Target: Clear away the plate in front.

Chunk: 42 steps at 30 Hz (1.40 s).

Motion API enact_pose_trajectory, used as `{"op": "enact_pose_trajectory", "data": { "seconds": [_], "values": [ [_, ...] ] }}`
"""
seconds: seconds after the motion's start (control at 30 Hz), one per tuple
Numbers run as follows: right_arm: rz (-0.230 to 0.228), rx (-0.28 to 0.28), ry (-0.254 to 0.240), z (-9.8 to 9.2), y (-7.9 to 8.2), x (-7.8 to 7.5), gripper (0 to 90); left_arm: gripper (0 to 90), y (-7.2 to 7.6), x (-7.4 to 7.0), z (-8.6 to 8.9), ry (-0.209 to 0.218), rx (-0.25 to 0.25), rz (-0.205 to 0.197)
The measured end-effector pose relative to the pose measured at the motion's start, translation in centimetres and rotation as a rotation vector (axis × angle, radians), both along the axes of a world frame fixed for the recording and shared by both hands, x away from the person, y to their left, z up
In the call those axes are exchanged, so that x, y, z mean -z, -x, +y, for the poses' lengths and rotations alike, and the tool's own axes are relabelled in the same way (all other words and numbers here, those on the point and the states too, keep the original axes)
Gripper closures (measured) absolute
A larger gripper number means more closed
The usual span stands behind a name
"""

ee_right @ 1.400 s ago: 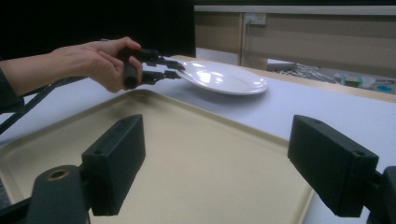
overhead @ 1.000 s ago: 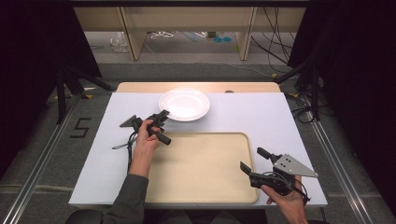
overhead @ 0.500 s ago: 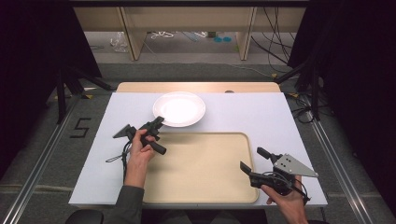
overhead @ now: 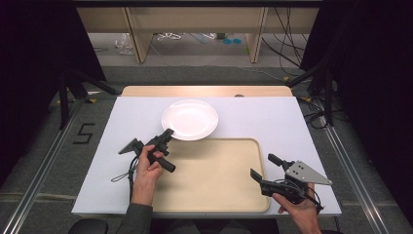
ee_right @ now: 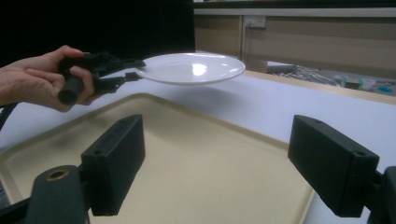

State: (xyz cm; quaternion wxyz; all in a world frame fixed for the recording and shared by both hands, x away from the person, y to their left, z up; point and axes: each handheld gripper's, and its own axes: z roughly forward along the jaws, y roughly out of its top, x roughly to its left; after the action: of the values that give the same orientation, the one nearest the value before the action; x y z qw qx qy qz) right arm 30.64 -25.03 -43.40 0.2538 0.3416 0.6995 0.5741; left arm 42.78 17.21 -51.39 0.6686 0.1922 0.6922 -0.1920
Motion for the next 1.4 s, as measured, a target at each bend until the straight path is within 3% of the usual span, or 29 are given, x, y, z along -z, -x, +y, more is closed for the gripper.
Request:
{"op": "enact_pose_trajectory", "data": {
  "seconds": [0.1,0.47,0.5,0.53,0.63,0.77,0.97,1.1,1.17,1.2,1.27,1.4],
  "values": [
    [-0.001,-0.002,0.0,0.0,0.0,0.0,19.7,77.1,0.9,0.2,0.1,0.012,0.001,0.0],
    [0.007,0.001,0.006,0.0,0.0,0.0,19.7,77.2,3.9,0.7,0.2,-0.021,0.022,-0.029],
    [0.009,0.002,0.008,-0.1,0.1,-0.1,19.8,77.3,4.4,1.1,0.1,0.006,0.029,-0.005],
    [0.009,0.001,0.007,0.0,0.1,-0.1,19.8,76.6,4.7,1.1,0.0,0.013,0.038,-0.014],
    [0.012,0.0,0.006,0.0,0.0,0.0,19.7,76.4,5.7,1.0,-0.3,-0.008,0.032,-0.017],
    [0.001,0.003,-0.006,0.0,-0.1,0.0,19.7,76.2,6.3,0.9,-0.6,0.011,0.041,-0.018],
    [0.002,0.002,-0.016,0.0,-0.1,0.1,19.8,76.2,8.0,0.2,-1.4,0.012,0.066,-0.05],
    [0.021,0.006,-0.01,-0.2,0.0,0.0,19.8,76.3,8.6,0.3,-1.5,0.022,0.067,-0.053],
    [0.054,0.004,-0.017,-0.2,0.1,0.0,19.8,76.3,9.6,0.4,-1.9,-0.007,0.096,-0.058],
    [0.016,0.008,-0.009,-0.3,-0.1,0.0,19.8,76.3,10.0,0.6,-2.0,-0.005,0.108,-0.056],
    [0.038,0.007,-0.014,-0.3,0.0,0.0,19.8,76.2,10.3,0.8,-2.1,0.01,0.113,-0.043],
    [0.037,-0.01,-0.013,-0.2,0.0,0.0,19.9,75.2,10.6,1.1,-2.7,0.018,0.138,-0.047]
  ]
}}
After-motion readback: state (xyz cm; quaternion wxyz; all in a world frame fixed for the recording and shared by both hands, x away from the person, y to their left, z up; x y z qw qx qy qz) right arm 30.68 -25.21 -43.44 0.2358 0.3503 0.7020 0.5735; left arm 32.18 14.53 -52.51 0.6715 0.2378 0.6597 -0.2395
